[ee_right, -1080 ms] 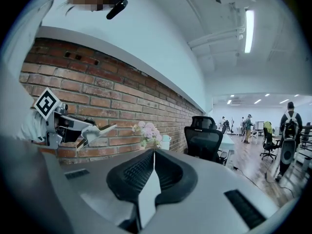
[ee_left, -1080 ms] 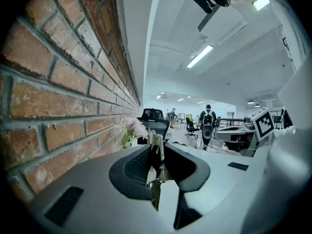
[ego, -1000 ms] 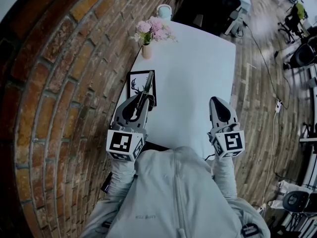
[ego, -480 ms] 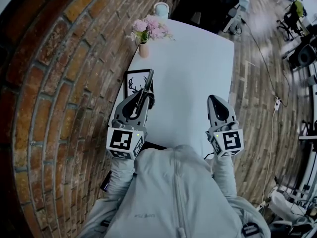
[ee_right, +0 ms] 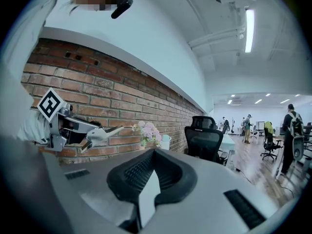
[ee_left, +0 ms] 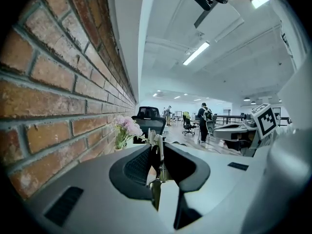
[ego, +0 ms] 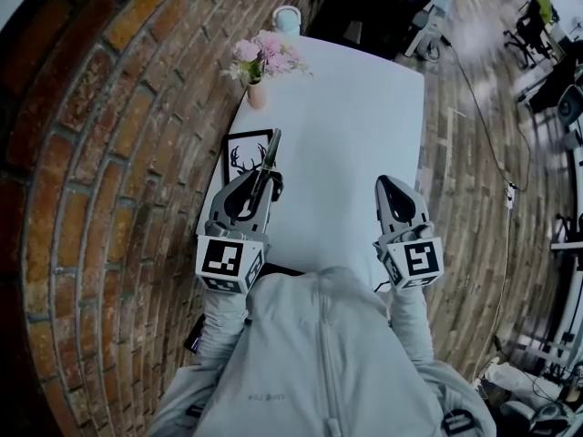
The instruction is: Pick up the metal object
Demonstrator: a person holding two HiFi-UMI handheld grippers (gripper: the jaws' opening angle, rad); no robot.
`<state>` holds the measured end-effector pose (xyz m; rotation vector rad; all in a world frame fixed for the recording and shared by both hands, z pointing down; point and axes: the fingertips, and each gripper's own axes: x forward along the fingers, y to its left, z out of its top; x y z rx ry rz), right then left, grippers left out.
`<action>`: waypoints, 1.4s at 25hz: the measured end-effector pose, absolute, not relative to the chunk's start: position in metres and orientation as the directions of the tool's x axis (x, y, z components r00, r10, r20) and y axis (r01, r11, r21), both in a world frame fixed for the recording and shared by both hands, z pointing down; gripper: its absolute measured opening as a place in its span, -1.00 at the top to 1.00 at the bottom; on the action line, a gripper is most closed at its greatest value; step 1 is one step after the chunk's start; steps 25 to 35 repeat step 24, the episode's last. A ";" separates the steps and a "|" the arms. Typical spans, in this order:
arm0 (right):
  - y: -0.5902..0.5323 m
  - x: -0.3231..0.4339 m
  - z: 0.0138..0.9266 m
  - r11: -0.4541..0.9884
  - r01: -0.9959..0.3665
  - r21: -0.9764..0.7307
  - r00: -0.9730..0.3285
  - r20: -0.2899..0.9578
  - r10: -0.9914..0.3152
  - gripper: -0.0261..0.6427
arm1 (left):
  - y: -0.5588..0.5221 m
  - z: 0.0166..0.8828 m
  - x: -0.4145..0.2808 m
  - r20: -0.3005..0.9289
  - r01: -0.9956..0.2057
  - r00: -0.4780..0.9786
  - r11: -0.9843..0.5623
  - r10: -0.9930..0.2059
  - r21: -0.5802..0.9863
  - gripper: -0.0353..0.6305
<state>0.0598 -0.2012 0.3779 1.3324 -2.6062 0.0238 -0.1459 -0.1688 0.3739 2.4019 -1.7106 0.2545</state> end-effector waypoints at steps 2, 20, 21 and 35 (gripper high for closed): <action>-0.201 0.061 0.377 0.585 -0.807 0.079 -0.561 0.204 -0.802 0.85 | -0.169 0.374 -0.144 0.243 -0.945 0.327 -0.325 -0.913 0.049 0.59; -0.191 0.072 0.378 0.562 -0.825 0.059 -0.543 0.191 -0.817 0.85 | -0.170 0.371 -0.133 0.242 -0.931 0.361 -0.363 -0.901 0.037 0.59; -0.190 0.073 0.379 0.560 -0.827 0.055 -0.541 0.196 -0.818 0.85 | -0.170 0.372 -0.133 0.243 -0.930 0.362 -0.365 -0.900 0.037 0.59; -0.187 0.073 0.380 0.565 -0.823 0.057 -0.548 0.184 -0.816 0.85 | -0.169 0.371 -0.131 0.243 -0.929 0.367 -0.369 -0.898 0.036 0.59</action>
